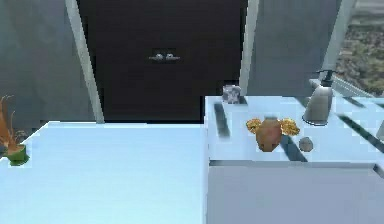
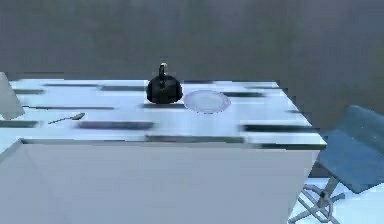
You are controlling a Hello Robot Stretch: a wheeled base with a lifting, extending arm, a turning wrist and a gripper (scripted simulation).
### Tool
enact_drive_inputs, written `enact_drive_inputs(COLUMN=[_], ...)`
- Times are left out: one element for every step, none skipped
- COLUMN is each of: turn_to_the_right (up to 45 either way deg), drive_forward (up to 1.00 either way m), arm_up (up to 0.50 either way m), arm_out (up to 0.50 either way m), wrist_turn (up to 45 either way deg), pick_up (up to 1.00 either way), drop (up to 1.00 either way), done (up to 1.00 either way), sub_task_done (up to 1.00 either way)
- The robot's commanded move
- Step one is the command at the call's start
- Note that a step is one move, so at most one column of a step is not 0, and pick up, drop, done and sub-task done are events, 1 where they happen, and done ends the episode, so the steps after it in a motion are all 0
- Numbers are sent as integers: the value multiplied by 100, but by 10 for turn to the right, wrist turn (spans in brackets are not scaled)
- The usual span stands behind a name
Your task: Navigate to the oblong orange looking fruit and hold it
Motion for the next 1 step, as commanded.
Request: enact_drive_inputs(turn_to_the_right=[-450], drive_forward=[0], arm_up=[0], arm_out=[0], wrist_turn=[0], pick_up=[0], drop=[0], done=[0], sub_task_done=[0])
